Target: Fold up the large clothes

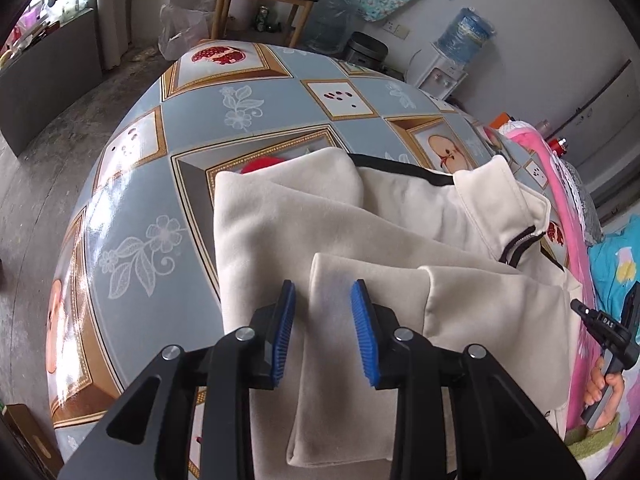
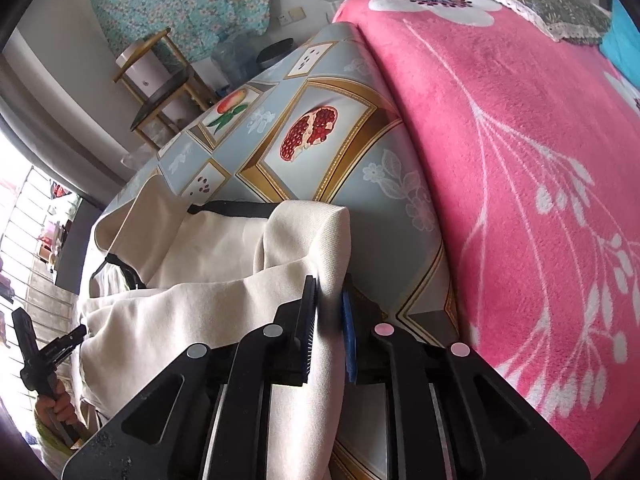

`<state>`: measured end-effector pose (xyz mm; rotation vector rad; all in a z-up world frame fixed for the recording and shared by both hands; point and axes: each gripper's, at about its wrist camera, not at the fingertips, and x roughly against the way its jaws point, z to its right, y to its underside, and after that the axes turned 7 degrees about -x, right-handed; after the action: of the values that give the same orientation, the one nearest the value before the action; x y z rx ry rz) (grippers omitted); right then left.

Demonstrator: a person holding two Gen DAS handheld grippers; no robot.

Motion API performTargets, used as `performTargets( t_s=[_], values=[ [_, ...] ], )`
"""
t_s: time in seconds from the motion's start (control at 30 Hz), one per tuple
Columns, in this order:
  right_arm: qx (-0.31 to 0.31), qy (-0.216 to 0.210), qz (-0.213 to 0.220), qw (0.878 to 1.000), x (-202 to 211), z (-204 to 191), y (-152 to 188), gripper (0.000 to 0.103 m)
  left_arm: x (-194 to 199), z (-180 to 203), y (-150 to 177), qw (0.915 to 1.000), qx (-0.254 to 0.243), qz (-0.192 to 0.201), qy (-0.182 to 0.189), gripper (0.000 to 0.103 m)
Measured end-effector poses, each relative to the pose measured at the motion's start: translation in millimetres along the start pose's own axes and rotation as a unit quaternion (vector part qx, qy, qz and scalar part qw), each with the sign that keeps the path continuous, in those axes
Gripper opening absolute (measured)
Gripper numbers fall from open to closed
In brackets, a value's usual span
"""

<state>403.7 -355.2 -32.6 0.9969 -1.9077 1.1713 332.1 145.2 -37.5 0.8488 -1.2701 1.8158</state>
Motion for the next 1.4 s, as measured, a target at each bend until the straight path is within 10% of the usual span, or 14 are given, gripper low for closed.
performTargets(
  t_s=[0.13, 0.37, 0.53, 0.77, 0.9, 0.97, 1.13, 1.3, 1.4],
  values=[
    [0.004, 0.007, 0.006, 1.000, -0.4, -2.0, 0.9, 0.007, 0.8, 7.5, -0.3, 0.9996, -0.022, 0.019, 0.005, 0.008],
    [0.020, 0.015, 0.024, 0.999, 4.4, -8.4, 4.1, 0.006, 65.0, 12.9, 10.6, 0.9916, -0.045, 0.116, -0.033, 0.007],
    [0.037, 0.021, 0.025, 0.999, -3.8, -16.2, 6.1, 0.006, 34.4, -14.5, 20.3, 0.9980, -0.014, 0.047, -0.038, 0.007],
    [0.039, 0.033, 0.023, 0.998, -10.1, -17.6, 3.6, 0.007, 25.2, -14.7, 14.4, 0.9977, -0.012, 0.061, -0.028, 0.008],
    [0.043, 0.044, 0.026, 0.998, 0.9, -18.9, 4.1, 0.047, 24.5, -21.6, 14.4, 0.9983, 0.000, 0.054, -0.022, 0.014],
    [0.059, 0.079, 0.062, 0.993, 24.8, -23.9, 9.1, 0.051, 42.5, -34.5, 16.2, 0.9961, 0.026, 0.078, -0.032, 0.031],
    [0.197, 0.100, 0.099, 0.970, 67.9, -66.6, 59.4, 0.050, 88.9, -36.5, 26.4, 0.9910, 0.007, 0.133, -0.015, 0.032],
    [0.272, 0.067, 0.040, 0.959, 54.0, -93.5, 123.6, 0.050, 73.5, 15.7, 43.8, 0.9918, -0.107, 0.065, 0.025, 0.036],
    [0.252, 0.081, -0.008, 0.964, 22.8, -83.5, 139.9, 0.050, 31.9, 31.9, 59.4, 0.9891, -0.143, -0.009, -0.033, 0.043]
  ],
)
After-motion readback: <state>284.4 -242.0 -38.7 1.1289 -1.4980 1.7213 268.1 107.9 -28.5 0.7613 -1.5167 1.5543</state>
